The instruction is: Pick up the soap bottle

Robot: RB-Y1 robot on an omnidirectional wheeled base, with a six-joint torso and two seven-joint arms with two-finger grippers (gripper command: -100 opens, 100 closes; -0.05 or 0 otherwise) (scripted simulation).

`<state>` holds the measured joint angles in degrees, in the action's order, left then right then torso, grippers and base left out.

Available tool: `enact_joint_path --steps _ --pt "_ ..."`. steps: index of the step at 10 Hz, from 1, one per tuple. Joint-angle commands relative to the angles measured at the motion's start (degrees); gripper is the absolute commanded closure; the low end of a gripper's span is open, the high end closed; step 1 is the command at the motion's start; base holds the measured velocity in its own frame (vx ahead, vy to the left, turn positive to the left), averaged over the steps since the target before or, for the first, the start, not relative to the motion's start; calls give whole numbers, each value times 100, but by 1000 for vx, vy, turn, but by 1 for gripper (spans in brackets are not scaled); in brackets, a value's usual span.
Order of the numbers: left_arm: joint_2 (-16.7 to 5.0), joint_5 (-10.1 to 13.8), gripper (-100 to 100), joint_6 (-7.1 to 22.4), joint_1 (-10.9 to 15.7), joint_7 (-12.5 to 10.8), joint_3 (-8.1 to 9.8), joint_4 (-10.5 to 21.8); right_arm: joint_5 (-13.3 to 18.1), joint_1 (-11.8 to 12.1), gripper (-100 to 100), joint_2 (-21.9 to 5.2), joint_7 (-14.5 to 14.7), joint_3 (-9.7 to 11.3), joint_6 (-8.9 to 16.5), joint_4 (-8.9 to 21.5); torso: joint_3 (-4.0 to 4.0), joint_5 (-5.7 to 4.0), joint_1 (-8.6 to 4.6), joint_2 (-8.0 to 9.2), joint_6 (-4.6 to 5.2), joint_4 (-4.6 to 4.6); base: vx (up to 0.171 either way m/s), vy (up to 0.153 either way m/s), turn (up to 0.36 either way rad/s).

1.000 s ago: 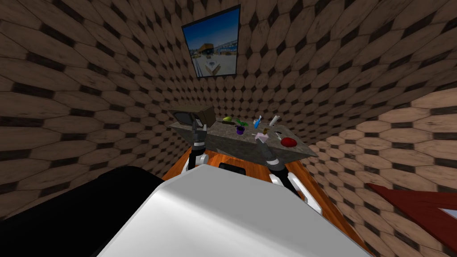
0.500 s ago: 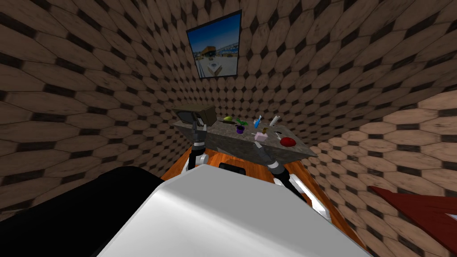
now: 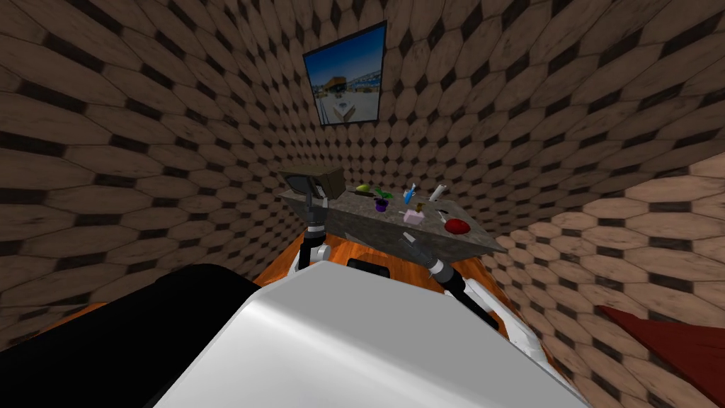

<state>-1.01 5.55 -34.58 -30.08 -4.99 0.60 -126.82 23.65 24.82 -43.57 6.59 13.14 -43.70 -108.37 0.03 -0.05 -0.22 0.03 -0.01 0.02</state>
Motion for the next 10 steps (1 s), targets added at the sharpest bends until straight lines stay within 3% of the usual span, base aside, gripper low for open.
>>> enact_joint_path --steps 1,2,3,4,5,10 --pt "0 0 0 0 0 0 0 0 80 -31 -100 -239 10 48 -53 144 0 0 0 0 0 0 -18 -45 54" --pt "0 0 0 0 -1 0 0 0 226 -40 -100 -428 23 119 -144 363 0 0 0 -1 2 0 -9 -57 104" --pt "0 0 0 0 0 0 0 0 226 -40 -100 -586 23 119 -144 363 -2 -1 -5 -4 0 -1 -8 -52 60" --pt "0 0 0 0 -1 0 0 0 368 -47 -100 -769 35 189 -233 582 -2 -1 -2 -5 2 -1 -5 -46 124" --pt "0 0 0 0 0 0 0 0 368 -47 -100 -912 35 189 -233 582 -4 -1 -2 -7 -1 -1 1 -42 56" --pt "0 0 0 0 -1 0 0 0 756 -60 -100 -1828 68 389 -477 1226 -8 -1 1 -14 2 -3 9 -51 99"
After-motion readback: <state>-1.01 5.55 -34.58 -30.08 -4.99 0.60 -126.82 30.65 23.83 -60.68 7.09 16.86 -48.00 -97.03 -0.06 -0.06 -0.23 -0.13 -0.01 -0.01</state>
